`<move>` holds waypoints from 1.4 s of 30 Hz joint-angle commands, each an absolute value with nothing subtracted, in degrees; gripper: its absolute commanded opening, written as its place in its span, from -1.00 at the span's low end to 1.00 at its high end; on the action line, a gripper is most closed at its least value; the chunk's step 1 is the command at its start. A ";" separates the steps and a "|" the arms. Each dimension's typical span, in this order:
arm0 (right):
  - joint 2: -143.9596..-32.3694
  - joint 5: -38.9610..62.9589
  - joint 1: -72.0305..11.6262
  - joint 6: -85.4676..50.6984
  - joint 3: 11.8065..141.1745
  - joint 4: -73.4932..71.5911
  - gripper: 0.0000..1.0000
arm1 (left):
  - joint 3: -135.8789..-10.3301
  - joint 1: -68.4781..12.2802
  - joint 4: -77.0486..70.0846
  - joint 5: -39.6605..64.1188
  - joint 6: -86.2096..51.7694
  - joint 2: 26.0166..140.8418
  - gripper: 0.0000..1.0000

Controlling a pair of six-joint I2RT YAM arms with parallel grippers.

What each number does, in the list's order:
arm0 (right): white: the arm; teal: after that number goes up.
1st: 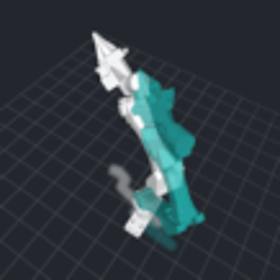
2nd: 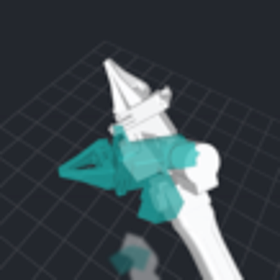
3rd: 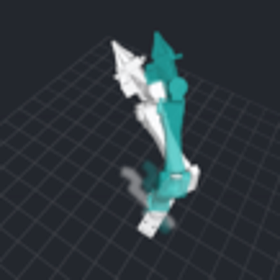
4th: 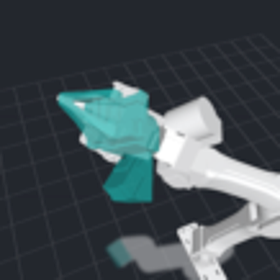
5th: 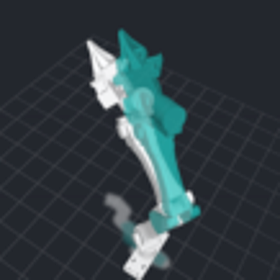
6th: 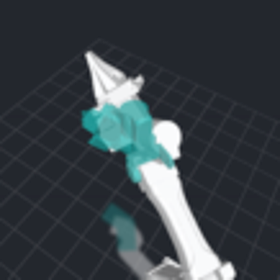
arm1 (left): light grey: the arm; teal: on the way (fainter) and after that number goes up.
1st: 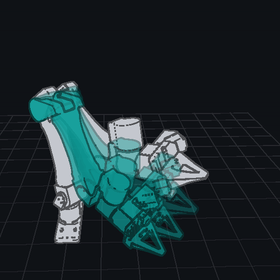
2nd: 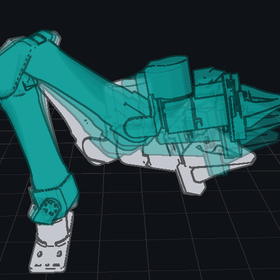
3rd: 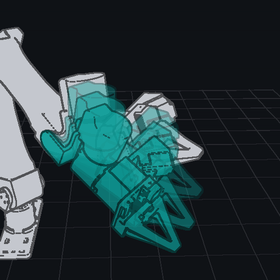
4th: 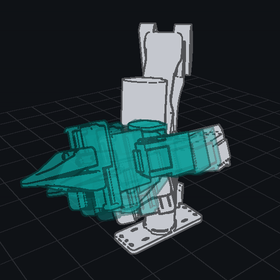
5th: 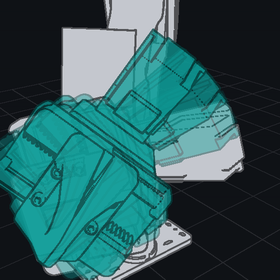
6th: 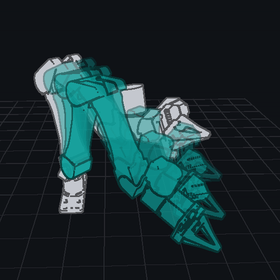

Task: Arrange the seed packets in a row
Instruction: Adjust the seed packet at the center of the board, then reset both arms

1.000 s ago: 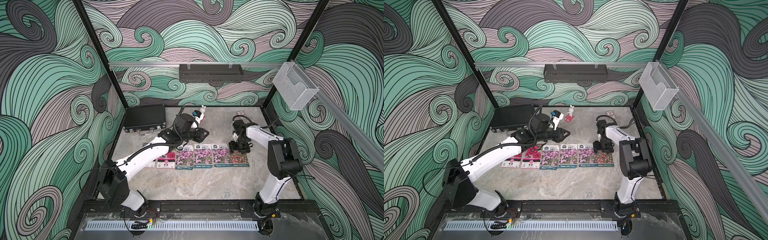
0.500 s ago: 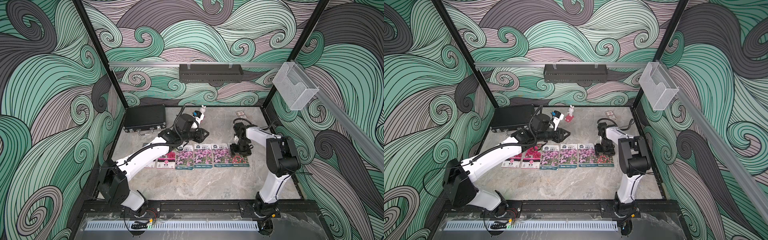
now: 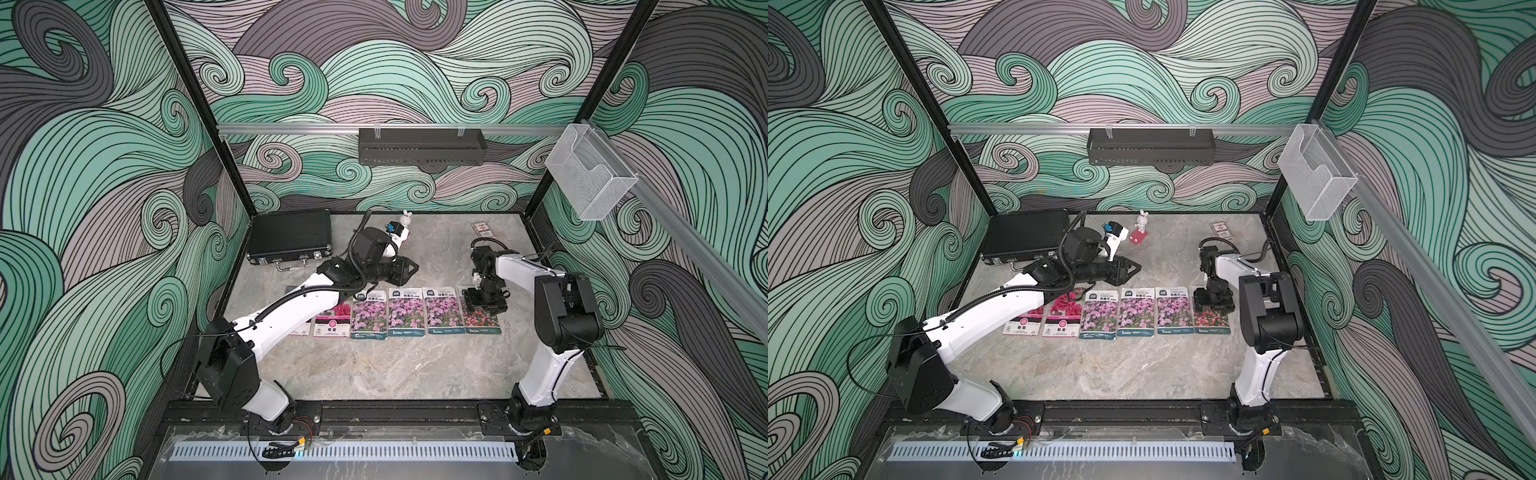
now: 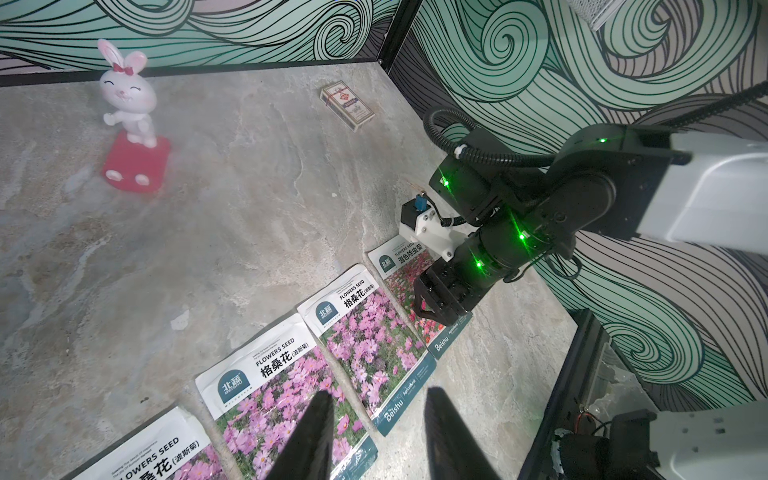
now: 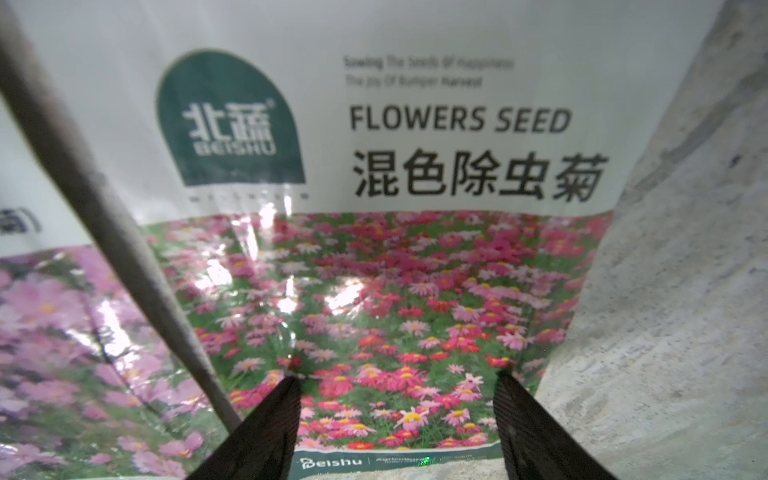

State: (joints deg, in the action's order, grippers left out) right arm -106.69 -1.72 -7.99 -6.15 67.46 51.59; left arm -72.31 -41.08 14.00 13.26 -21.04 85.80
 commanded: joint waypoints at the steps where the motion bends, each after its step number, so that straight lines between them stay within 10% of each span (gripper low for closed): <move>1: -106.63 -2.36 -7.60 -5.56 67.50 52.55 0.51 | -74.87 -41.75 14.78 13.71 -20.43 86.18 -0.24; 29: -97.75 6.08 -23.81 -15.02 75.50 45.63 0.37 | -71.76 -40.93 20.33 -1.69 -20.13 80.22 -0.30; 42: -87.94 5.01 -21.10 -13.00 66.26 38.29 0.45 | -61.31 -25.54 28.66 -6.91 -18.16 64.77 -0.18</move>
